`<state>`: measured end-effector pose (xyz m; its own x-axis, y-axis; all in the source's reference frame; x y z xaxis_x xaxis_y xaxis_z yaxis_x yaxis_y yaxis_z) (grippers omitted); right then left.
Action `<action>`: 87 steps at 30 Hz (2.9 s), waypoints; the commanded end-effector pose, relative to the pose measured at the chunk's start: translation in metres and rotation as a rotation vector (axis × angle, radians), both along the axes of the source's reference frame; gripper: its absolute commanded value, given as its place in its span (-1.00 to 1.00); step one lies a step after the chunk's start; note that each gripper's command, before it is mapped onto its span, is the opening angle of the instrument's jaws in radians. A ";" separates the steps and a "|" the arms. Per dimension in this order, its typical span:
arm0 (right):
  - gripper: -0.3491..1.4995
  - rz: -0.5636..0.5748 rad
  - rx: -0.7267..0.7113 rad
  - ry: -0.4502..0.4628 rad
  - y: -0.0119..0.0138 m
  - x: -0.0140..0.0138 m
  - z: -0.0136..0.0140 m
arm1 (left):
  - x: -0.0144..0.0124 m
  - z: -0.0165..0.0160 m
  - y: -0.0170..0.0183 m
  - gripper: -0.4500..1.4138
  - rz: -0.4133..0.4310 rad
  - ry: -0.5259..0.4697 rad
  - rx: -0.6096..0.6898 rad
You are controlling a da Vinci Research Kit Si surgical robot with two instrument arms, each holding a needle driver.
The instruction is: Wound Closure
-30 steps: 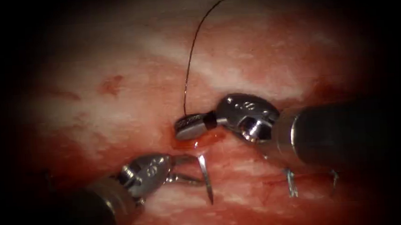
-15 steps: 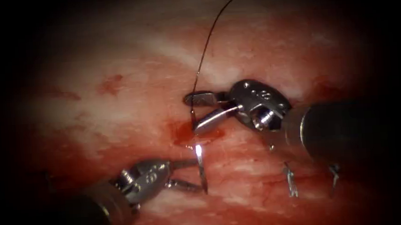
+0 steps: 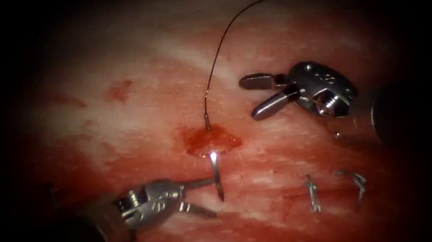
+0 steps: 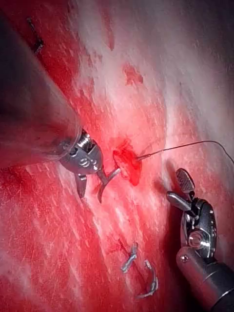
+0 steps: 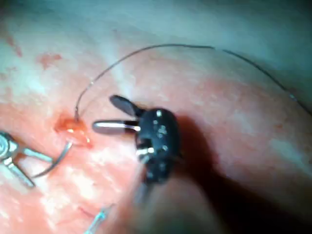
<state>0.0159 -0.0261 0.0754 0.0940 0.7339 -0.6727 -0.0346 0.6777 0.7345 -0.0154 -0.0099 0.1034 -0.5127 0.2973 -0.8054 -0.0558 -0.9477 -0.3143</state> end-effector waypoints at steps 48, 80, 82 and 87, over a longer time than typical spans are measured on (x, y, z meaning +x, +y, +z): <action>0.60 0.009 0.012 -0.006 -0.0072 0.0016 0.0056 | -0.0021 -0.0037 0.0020 -1.00 -0.283 -0.377 0.428; 0.20 0.029 0.273 -0.021 -0.0077 0.0005 0.0006 | -0.0018 -0.0089 0.0050 -1.00 -0.062 -0.244 -0.417; 0.18 0.035 0.338 -0.022 -0.0072 0.0005 0.0001 | -0.0020 -0.0084 0.0044 -1.00 -0.062 -0.240 -0.424; 0.20 0.063 0.579 -0.019 -0.0068 0.0012 -0.0013 | -0.0029 -0.0065 0.0033 -1.00 -0.046 -0.245 -0.456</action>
<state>0.0163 -0.0327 0.0733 0.0424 0.9888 -0.1429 -0.0809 0.1460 0.9860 -0.0178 -0.0066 0.0965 -0.2878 -0.1030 -0.9521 -0.0752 -0.9887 0.1297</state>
